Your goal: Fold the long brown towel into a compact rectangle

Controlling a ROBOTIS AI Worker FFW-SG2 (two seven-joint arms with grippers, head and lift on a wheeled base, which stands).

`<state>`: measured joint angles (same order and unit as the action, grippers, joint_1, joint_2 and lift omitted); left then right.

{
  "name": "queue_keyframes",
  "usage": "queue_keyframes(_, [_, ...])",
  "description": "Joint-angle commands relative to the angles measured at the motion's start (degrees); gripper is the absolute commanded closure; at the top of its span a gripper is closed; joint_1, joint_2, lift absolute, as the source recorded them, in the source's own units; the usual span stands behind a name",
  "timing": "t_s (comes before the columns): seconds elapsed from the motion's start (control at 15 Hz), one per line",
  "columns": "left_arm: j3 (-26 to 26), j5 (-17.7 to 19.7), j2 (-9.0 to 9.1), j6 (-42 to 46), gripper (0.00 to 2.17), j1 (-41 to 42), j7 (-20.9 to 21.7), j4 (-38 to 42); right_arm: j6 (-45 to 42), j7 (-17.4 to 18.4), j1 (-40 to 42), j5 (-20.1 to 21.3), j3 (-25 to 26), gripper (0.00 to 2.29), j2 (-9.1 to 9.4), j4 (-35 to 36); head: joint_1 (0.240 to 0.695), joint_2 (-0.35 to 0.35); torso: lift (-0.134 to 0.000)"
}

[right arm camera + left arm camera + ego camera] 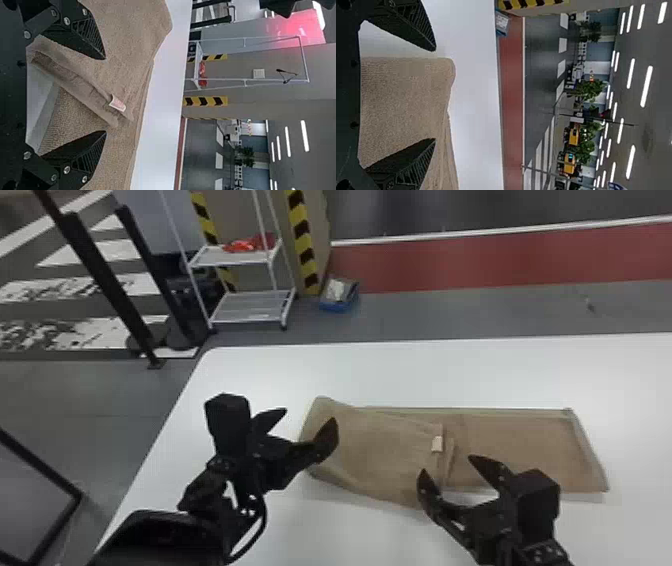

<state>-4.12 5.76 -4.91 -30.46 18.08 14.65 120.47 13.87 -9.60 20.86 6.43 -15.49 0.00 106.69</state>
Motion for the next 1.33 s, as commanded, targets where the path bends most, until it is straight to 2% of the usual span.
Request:
queue_keyframes(0.0, [0.08,1.36,0.08,10.98,0.08,0.73,-1.99,-2.96,-0.73,0.02,-0.64,-0.28,0.37,0.25,0.05,-1.49,0.695,0.209,-0.125])
queue_keyframes(0.13, [-0.10,3.38,-0.01,20.48,0.08,0.91,-4.45,-5.94,-1.08,-0.07,-1.17,-0.81,0.46,0.25,0.05,-2.28,0.695,0.213,-0.125])
queue_keyframes(0.27, [-1.41,4.79,-0.01,25.22,0.08,1.08,-4.98,-7.88,-2.13,-0.07,-1.70,-1.16,0.55,0.25,0.05,-3.34,0.695,0.220,-0.125])
queue_keyframes(0.6, [-2.73,5.67,-0.36,25.40,0.08,1.79,-5.33,-8.40,-4.24,-1.74,-4.24,-4.06,0.64,0.25,0.05,-7.91,0.695,0.255,-0.125])
queue_keyframes(0.8, [-2.82,5.67,-0.45,25.22,0.08,1.96,-5.24,-8.58,-6.53,-1.92,-4.60,-4.76,0.64,0.25,0.05,-8.96,0.695,0.270,-0.125])
queue_keyframes(1.07, [-2.82,5.84,-0.54,25.22,0.08,2.14,-5.07,-8.76,-4.77,-2.71,-5.39,-4.85,0.90,0.41,0.05,-9.66,0.695,0.273,-0.125])
queue_keyframes(1.27, [-2.73,5.75,-0.54,25.05,0.08,2.31,-4.98,-8.67,-4.07,-2.71,-5.56,-4.94,0.90,0.41,0.05,-9.66,0.695,0.271,-0.125])
